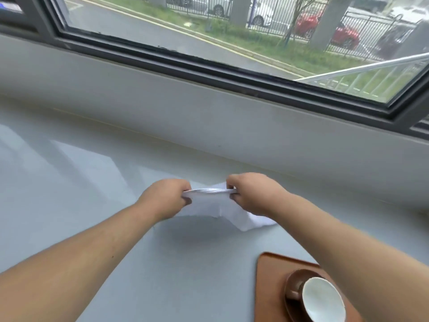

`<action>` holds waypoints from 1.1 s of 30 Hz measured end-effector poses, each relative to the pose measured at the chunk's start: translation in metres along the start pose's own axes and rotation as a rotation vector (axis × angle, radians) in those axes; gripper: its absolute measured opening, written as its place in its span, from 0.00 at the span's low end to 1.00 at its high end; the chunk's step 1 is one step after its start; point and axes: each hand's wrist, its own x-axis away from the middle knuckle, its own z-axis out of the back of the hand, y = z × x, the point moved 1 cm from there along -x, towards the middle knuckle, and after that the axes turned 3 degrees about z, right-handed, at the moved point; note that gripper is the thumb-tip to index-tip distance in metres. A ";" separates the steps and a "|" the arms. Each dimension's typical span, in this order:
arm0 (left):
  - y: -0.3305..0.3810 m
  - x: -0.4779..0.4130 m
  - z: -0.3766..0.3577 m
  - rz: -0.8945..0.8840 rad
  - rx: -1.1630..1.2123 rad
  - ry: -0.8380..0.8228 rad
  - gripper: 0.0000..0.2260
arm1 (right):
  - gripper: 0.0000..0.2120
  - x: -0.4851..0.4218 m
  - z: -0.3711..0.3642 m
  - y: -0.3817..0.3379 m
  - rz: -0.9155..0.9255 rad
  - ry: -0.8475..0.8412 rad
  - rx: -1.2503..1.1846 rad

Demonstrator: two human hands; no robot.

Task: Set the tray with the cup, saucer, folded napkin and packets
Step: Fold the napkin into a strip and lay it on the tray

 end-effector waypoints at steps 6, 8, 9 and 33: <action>-0.016 -0.019 0.079 0.000 -0.283 0.185 0.05 | 0.07 0.019 0.050 0.047 -0.248 -0.009 0.211; -0.018 -0.021 0.101 -0.017 -0.390 0.209 0.06 | 0.08 0.020 0.067 0.055 -0.278 0.096 0.239; -0.018 -0.021 0.113 -0.018 -0.423 0.235 0.08 | 0.09 0.020 0.078 0.057 -0.284 0.160 0.250; -0.111 0.121 0.131 -0.411 -0.243 0.731 0.10 | 0.04 0.137 0.038 -0.073 -0.253 0.519 0.324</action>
